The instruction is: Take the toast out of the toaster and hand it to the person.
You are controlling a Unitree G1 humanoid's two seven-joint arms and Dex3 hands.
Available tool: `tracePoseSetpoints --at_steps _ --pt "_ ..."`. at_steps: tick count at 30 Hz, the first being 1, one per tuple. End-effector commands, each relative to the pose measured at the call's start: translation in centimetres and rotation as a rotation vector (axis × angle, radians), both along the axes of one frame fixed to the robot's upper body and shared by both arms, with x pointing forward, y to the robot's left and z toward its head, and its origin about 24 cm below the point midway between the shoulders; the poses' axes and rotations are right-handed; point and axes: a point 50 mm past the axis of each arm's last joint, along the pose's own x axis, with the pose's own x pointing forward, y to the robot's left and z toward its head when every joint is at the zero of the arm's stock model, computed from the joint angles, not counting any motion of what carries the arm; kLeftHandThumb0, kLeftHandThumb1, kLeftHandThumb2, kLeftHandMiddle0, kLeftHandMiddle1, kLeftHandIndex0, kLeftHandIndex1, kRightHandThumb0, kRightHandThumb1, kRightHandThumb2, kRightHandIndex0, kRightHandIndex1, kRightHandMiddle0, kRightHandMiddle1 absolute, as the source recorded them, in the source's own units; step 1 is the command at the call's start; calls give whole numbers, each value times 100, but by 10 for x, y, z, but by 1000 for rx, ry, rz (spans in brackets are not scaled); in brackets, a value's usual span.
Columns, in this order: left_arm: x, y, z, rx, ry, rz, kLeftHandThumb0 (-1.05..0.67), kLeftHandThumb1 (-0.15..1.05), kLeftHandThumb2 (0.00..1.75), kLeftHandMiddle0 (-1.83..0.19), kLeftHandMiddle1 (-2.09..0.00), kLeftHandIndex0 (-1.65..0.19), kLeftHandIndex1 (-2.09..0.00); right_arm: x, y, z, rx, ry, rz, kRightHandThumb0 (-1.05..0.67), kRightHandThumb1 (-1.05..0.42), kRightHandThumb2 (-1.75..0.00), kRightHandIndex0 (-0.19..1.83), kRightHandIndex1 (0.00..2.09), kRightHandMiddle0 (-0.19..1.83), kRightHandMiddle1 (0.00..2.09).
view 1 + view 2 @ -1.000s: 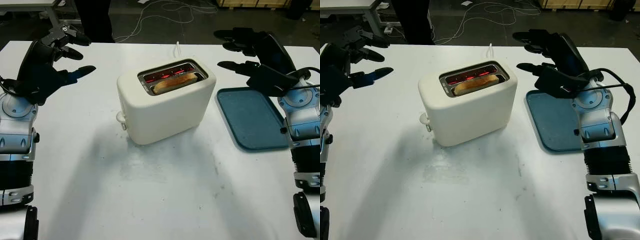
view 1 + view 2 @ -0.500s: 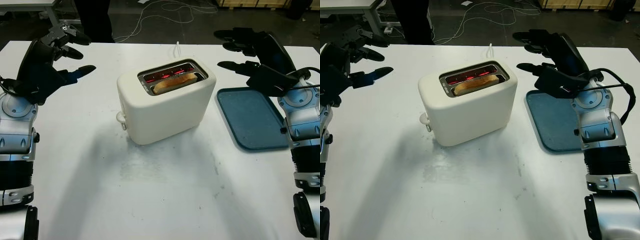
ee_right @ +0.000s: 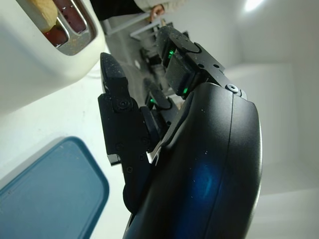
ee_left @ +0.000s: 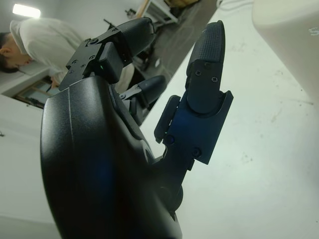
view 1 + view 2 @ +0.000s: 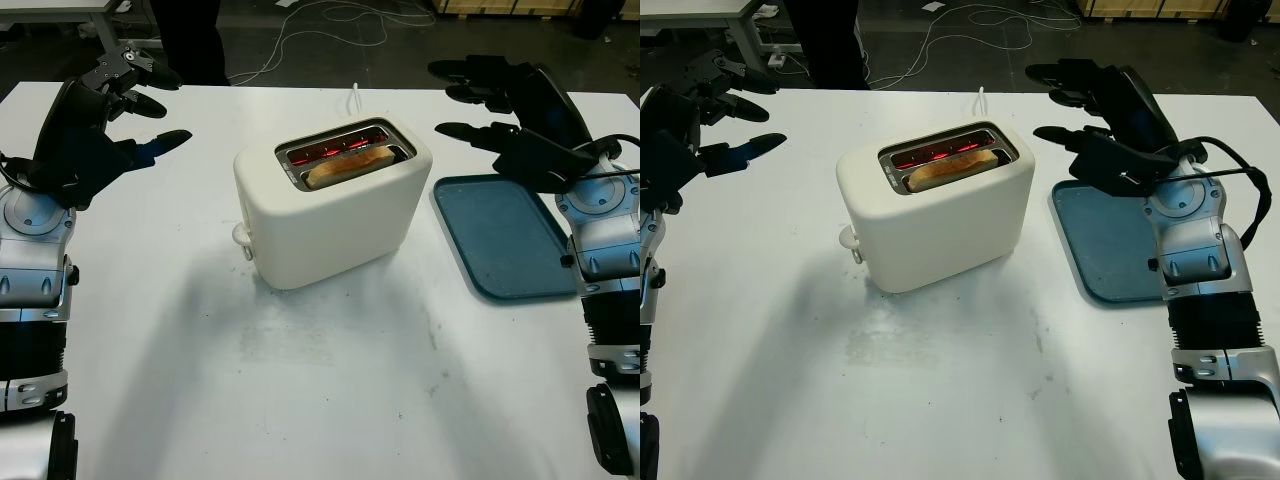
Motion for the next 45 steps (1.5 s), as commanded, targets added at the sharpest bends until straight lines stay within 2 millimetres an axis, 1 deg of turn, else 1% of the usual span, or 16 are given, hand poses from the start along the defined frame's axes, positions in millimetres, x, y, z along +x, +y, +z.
tracePoseSetpoints --at_steps 1,9,25,32,37,42,45 --pt "-1 -1 -1 8 2 -2 -53 71 36 -19 -123 -23 -104 -1 1 0 -13 -17 5 -24 -92 -3 70 5 65 1" --pt "0 -1 1 35 -4 -1 -54 71 38 -21 -124 -24 -105 -1 1 0 -11 -14 9 -23 -92 -4 69 5 65 1" --pt "0 -2 1 -2 8 -6 -53 68 41 -19 -123 -23 -104 -1 0 0 -12 -15 9 -23 -92 -4 69 4 65 0" --pt "0 -1 0 2 2 -6 -54 67 43 -19 -125 -23 -105 0 0 0 -13 -12 3 -25 -92 -4 70 4 65 0" --pt "0 -2 0 11 -1 -2 -55 67 43 -19 -125 -23 -105 -1 -1 -1 -16 -25 11 -22 -92 -3 72 5 66 1" --pt "-1 -1 0 32 -5 -2 -55 68 43 -20 -124 -23 -105 0 -1 -2 -3 -16 9 -26 -92 -4 71 4 66 0" --pt "-1 -1 0 11 3 -3 -53 68 43 -19 -124 -23 -105 0 -1 -2 2 -17 11 -25 -92 -4 70 3 66 0"
